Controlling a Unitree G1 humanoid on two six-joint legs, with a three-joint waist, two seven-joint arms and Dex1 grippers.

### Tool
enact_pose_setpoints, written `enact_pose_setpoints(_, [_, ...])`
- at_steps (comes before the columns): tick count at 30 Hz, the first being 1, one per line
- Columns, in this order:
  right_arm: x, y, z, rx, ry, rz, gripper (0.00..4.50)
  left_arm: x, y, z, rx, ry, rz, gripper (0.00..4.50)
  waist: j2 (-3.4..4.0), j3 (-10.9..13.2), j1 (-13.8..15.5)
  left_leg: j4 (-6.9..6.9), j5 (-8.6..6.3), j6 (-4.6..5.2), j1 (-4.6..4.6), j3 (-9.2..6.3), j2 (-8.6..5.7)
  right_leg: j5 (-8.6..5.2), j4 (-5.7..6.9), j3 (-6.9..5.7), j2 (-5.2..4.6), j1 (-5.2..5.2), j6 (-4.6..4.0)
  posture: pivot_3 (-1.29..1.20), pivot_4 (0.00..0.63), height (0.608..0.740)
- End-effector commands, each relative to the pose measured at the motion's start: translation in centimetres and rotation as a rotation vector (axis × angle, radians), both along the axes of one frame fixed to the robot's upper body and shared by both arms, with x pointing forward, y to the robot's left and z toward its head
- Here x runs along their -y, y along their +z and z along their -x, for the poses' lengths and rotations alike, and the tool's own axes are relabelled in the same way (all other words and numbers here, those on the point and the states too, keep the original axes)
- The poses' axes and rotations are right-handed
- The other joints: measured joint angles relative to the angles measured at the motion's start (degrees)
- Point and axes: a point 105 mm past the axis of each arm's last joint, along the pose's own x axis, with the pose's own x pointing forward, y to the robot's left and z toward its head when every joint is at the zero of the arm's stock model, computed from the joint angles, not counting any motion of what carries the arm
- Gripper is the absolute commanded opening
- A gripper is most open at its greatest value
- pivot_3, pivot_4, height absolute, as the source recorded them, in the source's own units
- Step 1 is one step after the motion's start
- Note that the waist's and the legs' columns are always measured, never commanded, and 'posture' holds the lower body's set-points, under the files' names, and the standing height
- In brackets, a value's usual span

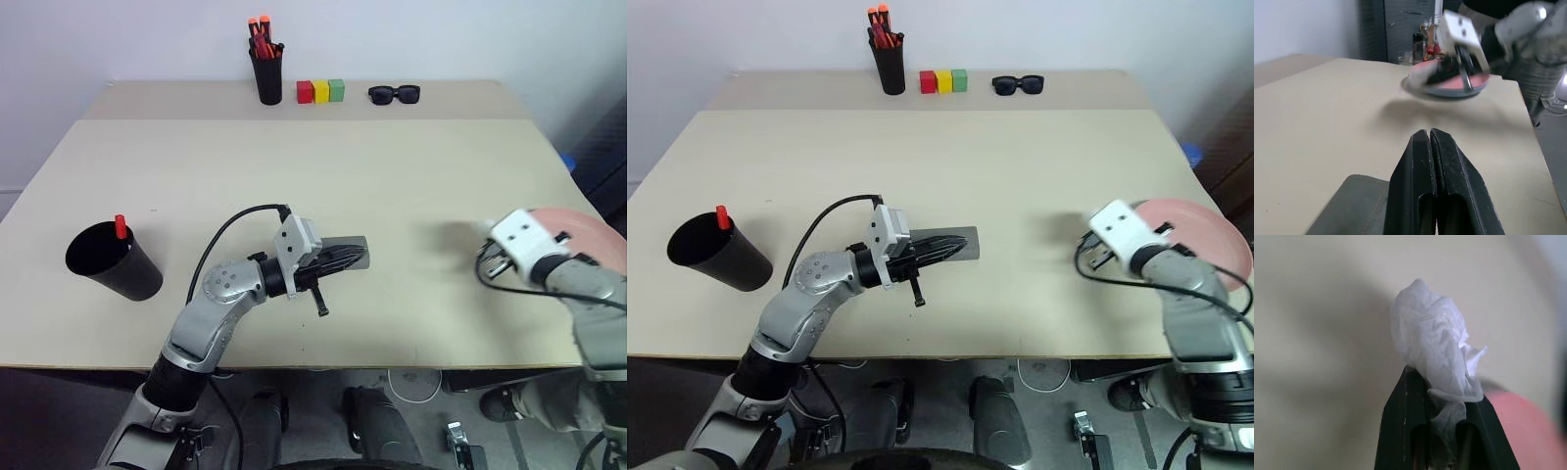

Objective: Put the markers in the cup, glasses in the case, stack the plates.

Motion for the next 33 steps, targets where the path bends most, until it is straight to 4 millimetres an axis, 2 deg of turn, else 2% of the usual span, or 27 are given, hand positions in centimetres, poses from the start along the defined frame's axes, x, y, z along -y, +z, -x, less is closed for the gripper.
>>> enact_pose_setpoints(1, [3.4, 1.9, 0.9, 0.052, -0.150, 0.027, 0.03, 0.6, 1.0, 0.2, 0.045, -0.032, 0.019, 0.00, 0.00, 0.0, -0.1, 0.00, 0.00, 0.00, 0.00, 0.00, 0.00, 0.00, -0.01, 0.00, 0.00, 0.00, 0.00, 0.00, 0.150, 0.740])
enact_pose_setpoints(4, [4.8, 1.5, 1.6, 0.025, -0.214, 0.055, 1.21, 0.8, 1.0, 0.0, 0.049, -0.036, 0.020, 0.00, 0.00, 0.0, -0.1, 0.00, 0.00, 0.00, 0.01, 0.00, 0.00, 0.00, 0.00, 0.00, 0.01, 0.01, -0.01, 0.00, 0.150, 0.740])
enact_pose_setpoints(6, [5.1, 1.7, 1.6, 0.025, -0.222, 0.066, 2.20, 0.8, 1.1, -0.1, 0.052, -0.038, 0.021, 0.00, 0.01, 0.0, -0.3, 0.00, 0.00, 0.00, 0.01, 0.02, 0.00, 0.00, 0.00, 0.01, 0.01, 0.00, 0.00, 0.00, 0.150, 0.740])
enact_pose_setpoints(10, [3.9, 2.4, 0.8, 0.040, -0.161, 0.098, 4.30, 0.3, 1.4, -0.6, 0.066, 0.001, 0.026, 0.00, 0.03, 0.0, -0.5, -0.01, 0.00, 0.00, 0.03, 0.03, 0.01, 0.00, 0.02, 0.02, 0.02, -0.01, 0.00, 0.00, 0.150, 0.740])
enact_pose_setpoints(11, [3.5, 2.4, 0.6, 0.041, -0.137, 0.101, 4.46, 0.0, 1.4, -0.9, 0.070, 0.024, 0.024, 0.00, 0.02, 0.0, -0.4, -0.01, 0.00, 0.00, 0.03, 0.04, 0.01, 0.00, 0.02, 0.02, 0.02, -0.01, 0.00, 0.00, 0.150, 0.740])
enact_pose_setpoints(14, [1.8, 2.7, -0.3, 0.064, -0.046, 0.080, 4.46, -1.5, 1.4, -2.2, 0.086, 0.127, 0.013, 0.00, 0.02, 0.0, -0.4, -0.01, 0.00, 0.00, 0.03, 0.03, 0.01, 0.00, 0.01, 0.02, 0.02, 0.00, 0.01, 0.00, 0.150, 0.740])
enact_pose_setpoints(18, [-2.5, 3.6, -1.5, 0.139, 0.152, -0.053, 4.46, -5.2, 1.7, -4.8, 0.117, 0.361, -0.002, 0.00, 0.00, 0.0, -0.6, -0.02, 0.00, 0.00, 0.04, 0.02, 0.02, 0.01, 0.02, 0.02, 0.04, 0.00, 0.02, 0.00, 0.150, 0.740])
enact_pose_setpoints(20, [-6.3, 3.4, -1.5, 0.151, 0.325, -0.203, 4.46, -8.8, 1.9, -6.1, 0.134, 0.537, -0.013, 0.00, -0.01, 0.0, -0.6, -0.03, 0.00, 0.00, 0.04, 0.00, 0.02, 0.02, 0.02, 0.01, 0.05, 0.00, 0.04, 0.00, 0.150, 0.740])
enact_pose_setpoints(22, [-8.5, 2.9, -1.1, 0.129, 0.438, -0.305, 4.46, -11.5, 1.9, -6.4, 0.141, 0.651, -0.021, 0.00, -0.01, 0.0, -0.6, -0.07, -0.01, 0.01, 0.03, -0.04, 0.05, 0.08, 0.03, -0.01, 0.07, -0.01, 0.16, 0.00, 0.150, 0.740])
enact_pose_setpoints(27, [-10.0, 1.8, -0.7, 0.027, 0.545, -0.418, 4.46, -14.4, 1.2, -5.4, 0.130, 0.737, -0.068, 0.00, -0.02, 0.0, 0.1, -0.02, -0.01, 0.02, -0.04, -0.06, 0.02, 0.08, -0.04, -0.05, -0.05, 0.01, 0.23, 0.00, 0.150, 0.740])
enact_pose_setpoints(33, [-9.8, 1.8, -1.7, 0.019, 0.554, -0.473, 4.46, -15.3, 1.0, -4.6, 0.111, 0.748, -0.096, 0.00, -0.03, 0.0, -0.2, 0.01, -0.01, 0.02, 0.00, -0.03, 0.03, 0.01, -0.03, -0.04, -0.05, 0.04, 0.02, 0.00, 0.150, 0.740])
